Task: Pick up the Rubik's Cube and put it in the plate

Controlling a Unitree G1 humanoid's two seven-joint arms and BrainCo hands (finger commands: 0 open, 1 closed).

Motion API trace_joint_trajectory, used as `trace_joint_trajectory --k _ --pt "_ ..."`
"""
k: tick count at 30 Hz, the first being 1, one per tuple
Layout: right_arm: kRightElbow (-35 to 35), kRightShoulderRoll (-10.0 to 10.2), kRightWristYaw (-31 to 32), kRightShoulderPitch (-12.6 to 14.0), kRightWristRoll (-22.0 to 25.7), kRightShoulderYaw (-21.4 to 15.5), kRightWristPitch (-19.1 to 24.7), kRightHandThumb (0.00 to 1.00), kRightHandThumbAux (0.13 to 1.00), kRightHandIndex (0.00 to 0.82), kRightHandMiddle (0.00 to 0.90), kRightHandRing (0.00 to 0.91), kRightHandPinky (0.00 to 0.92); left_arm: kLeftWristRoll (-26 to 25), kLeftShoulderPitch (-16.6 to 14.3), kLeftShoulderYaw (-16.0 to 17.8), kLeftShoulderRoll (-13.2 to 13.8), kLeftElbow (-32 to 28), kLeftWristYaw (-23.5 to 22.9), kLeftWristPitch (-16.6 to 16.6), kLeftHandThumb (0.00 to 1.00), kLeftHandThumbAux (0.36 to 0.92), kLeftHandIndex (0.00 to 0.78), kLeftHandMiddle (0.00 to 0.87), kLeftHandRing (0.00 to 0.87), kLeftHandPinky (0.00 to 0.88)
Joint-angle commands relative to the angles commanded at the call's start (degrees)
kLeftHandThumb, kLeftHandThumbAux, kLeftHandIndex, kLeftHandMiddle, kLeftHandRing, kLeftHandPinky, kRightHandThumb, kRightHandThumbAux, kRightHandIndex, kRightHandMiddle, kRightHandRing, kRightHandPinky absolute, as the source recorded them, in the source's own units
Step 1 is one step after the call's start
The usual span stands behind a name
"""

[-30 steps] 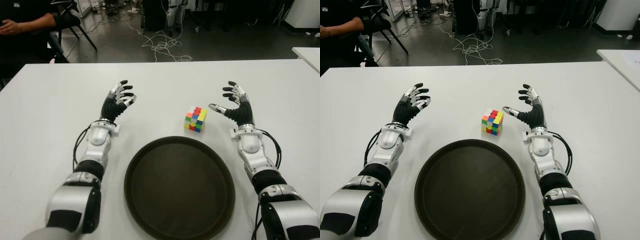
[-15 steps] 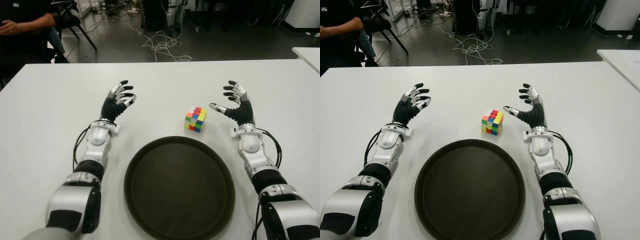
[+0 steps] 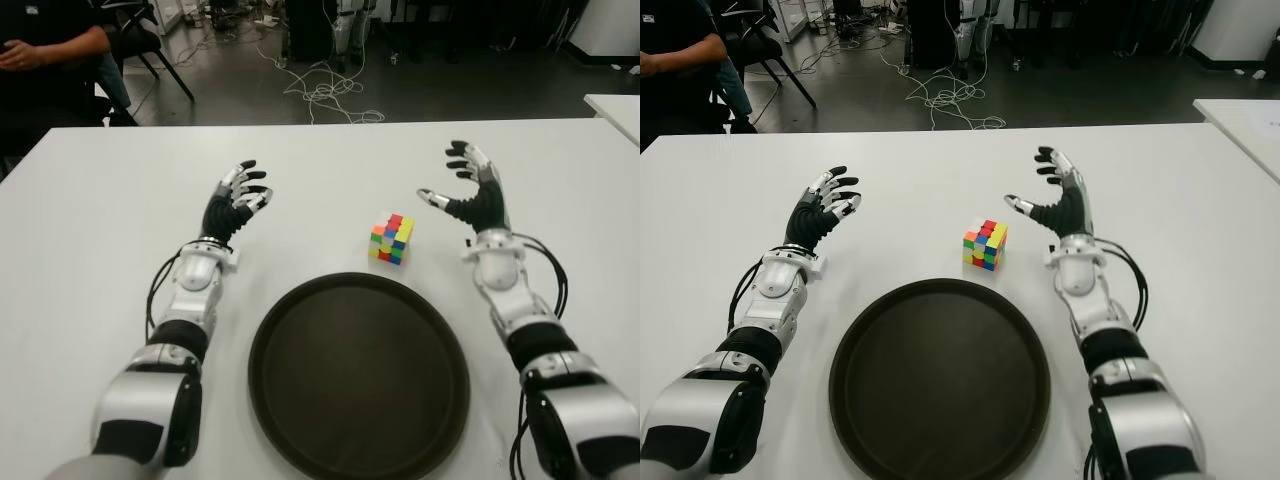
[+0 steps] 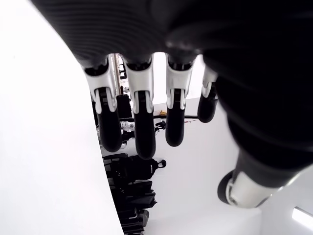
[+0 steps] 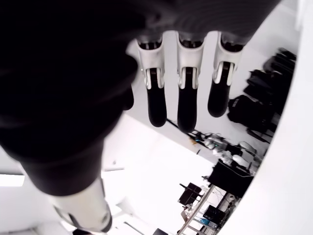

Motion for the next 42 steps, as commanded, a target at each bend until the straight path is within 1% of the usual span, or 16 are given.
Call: trace_joint_trajectory --k 2,5,7,9,12,13,15,18,22,24,26,28,30,33,37,42 --pt "0.9 -0.1 0.1 -0.9 -0.2 0.2 -0.3 0.141 0.845 0.225 0.271 0.279 0.317 0.1 0.0 0.0 0.0 0.0 0.1 0.0 0.176 0.671 0.163 0.249 0.278 0.332" --pt "2.3 0.1 0.8 -3.9 -0.8 1.1 -0.2 0.147 0.834 0.211 0.264 0.281 0.319 0.3 0.1 -0.2 0.1 0.0 0.4 -0.1 0.175 0.661 0.161 0.249 0.282 0.338" --pt "2.5 0.0 1.4 -5.3 -1.1 1.7 -0.6 0.147 0.829 0.208 0.265 0.287 0.329 0.4 0.1 -0.3 0.1 0.0 0.4 0.0 0.165 0.65 0.157 0.246 0.28 0.336" --pt "2.8 -0.4 2.1 -6.0 -1.3 2.2 -1.2 0.144 0.827 0.205 0.264 0.291 0.337 0.4 0.1 -0.4 0.2 -0.1 0.4 0.2 0.159 0.644 0.155 0.244 0.278 0.334" --pt "3.2 -1.1 2.9 -6.5 -2.0 3.2 -1.8 0.11 0.832 0.203 0.261 0.292 0.34 0.4 0.1 -0.5 0.2 -0.3 0.3 0.4 0.153 0.638 0.153 0.241 0.275 0.333" --pt "3.5 -1.5 3.3 -6.9 -3.0 4.1 -1.6 0.117 0.822 0.216 0.27 0.3 0.338 0.3 0.1 -0.5 0.2 -0.3 0.1 0.4 0.155 0.641 0.156 0.243 0.277 0.333" --pt "4.0 -2.4 3.9 -7.7 -5.1 5.9 -0.7 0.048 0.835 0.205 0.26 0.288 0.313 0.2 0.1 -0.6 0.2 -0.5 0.0 0.5 0.158 0.646 0.16 0.244 0.277 0.332" --pt "4.4 -3.3 4.6 -8.8 -7.3 8.0 0.9 0.015 0.836 0.197 0.248 0.266 0.275 0.0 0.2 -0.6 0.1 -0.7 -0.3 0.4 0.163 0.655 0.164 0.246 0.279 0.332" --pt "3.9 -5.4 8.8 -11.1 -13.2 13.5 5.7 0.003 0.827 0.207 0.245 0.253 0.245 0.2 0.3 -0.7 0.1 -1.0 0.0 0.4 0.155 0.66 0.166 0.247 0.28 0.337" --pt "3.4 -5.8 9.6 -11.3 -14.3 14.6 6.8 0.001 0.822 0.225 0.254 0.259 0.242 0.2 0.4 -0.7 0.1 -1.1 0.1 0.4 0.151 0.662 0.167 0.247 0.281 0.338" --pt "2.9 -6.5 11.1 -11.8 -16.6 16.8 7.9 0.0 0.82 0.248 0.271 0.279 0.255 0.3 0.5 -0.8 0.1 -1.3 0.2 0.4 0.15 0.664 0.168 0.248 0.281 0.339" --pt "3.5 -7.4 13.7 -13.0 -20.1 20.5 8.8 0.0 0.817 0.266 0.287 0.297 0.265 0.4 0.6 -0.9 0.1 -1.5 0.3 0.3 0.149 0.667 0.17 0.249 0.283 0.338" --pt "4.9 -7.8 15.5 -14.0 -22.6 23.2 8.9 0.0 0.797 0.25 0.276 0.281 0.204 0.4 0.7 -1.0 0.1 -1.7 0.5 0.2 0.146 0.675 0.175 0.254 0.285 0.335" --pt "6.2 -8.2 16.8 -14.7 -24.1 25.2 8.5 0.0 0.785 0.236 0.255 0.259 0.185 0.4 0.7 -1.0 0.1 -1.7 0.6 0.2 0.144 0.677 0.177 0.255 0.285 0.333" --pt "6.5 -8.8 18.5 -15.3 -24.9 26.8 7.8 0.0 0.782 0.224 0.237 0.244 0.189 0.4 0.8 -1.0 0.1 -1.7 0.6 0.1 0.151 0.678 0.171 0.254 0.284 0.334" --pt "6.6 -9.3 22.1 -16.2 -25.9 28.7 9.0 0.0 0.77 0.178 0.187 0.195 0.153 0.0 0.8 -0.8 0.1 -1.9 -0.3 0.1 0.16 0.685 0.171 0.257 0.286 0.338"
